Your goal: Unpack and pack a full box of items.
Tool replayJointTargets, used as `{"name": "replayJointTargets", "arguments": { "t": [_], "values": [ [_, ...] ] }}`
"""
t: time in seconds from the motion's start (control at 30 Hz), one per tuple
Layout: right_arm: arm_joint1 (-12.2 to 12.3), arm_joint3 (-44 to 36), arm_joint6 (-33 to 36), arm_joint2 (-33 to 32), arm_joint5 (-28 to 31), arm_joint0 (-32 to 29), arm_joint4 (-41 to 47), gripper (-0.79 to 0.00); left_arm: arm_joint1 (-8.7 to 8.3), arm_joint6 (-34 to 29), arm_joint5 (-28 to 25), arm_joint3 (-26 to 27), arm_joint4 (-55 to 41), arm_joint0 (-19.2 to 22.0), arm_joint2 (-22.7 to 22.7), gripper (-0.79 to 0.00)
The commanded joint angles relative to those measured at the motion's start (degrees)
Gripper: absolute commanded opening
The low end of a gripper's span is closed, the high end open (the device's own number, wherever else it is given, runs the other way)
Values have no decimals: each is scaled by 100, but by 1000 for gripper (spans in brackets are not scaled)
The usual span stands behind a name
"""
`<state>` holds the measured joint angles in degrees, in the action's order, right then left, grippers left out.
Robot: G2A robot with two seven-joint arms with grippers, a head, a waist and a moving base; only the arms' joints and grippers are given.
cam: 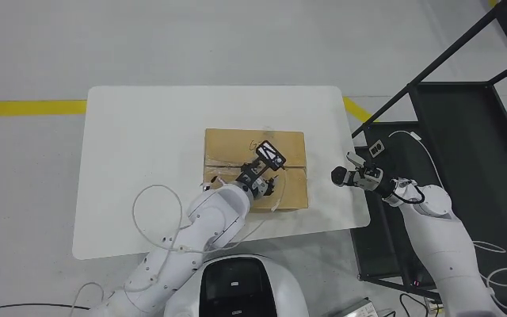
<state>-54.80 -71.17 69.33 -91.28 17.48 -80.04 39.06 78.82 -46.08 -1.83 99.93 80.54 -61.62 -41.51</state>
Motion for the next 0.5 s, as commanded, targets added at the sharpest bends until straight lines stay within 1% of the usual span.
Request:
{"name": "replayJointTargets", "arguments": {
  "t": [0.0, 0.1, 0.2, 0.27, 0.3, 0.33, 0.37, 0.43, 0.47],
  "values": [
    [0, 0, 0, 0, 0, 0, 0, 0, 35, -20, 31, -79, -15, 58, 23, -394],
    [0, 0, 0, 0, 0, 0, 0, 0, 83, -6, 61, -198, -45, 130, 51, -394],
    [0, 0, 0, 0, 0, 0, 0, 0, 121, 2, 85, -285, -71, 174, 57, -259],
    [0, 0, 0, 0, 0, 0, 0, 0, 143, 0, 101, -340, -79, 196, 50, -268],
    [0, 0, 0, 0, 0, 0, 0, 0, 153, 2, 98, -360, -81, 208, 49, -299],
    [0, 0, 0, 0, 0, 0, 0, 0, 163, 5, 95, -376, -82, 217, 47, -376],
    [0, 0, 0, 0, 0, 0, 0, 0, 172, 1, 98, -387, -93, 222, 44, -431],
    [0, 0, 0, 0, 0, 0, 0, 0, 190, -5, 101, -378, -82, 228, 44, -486],
    [0, 0, 0, 0, 0, 0, 0, 0, 197, -10, 101, -369, -80, 225, 42, -542]
  ]
}}
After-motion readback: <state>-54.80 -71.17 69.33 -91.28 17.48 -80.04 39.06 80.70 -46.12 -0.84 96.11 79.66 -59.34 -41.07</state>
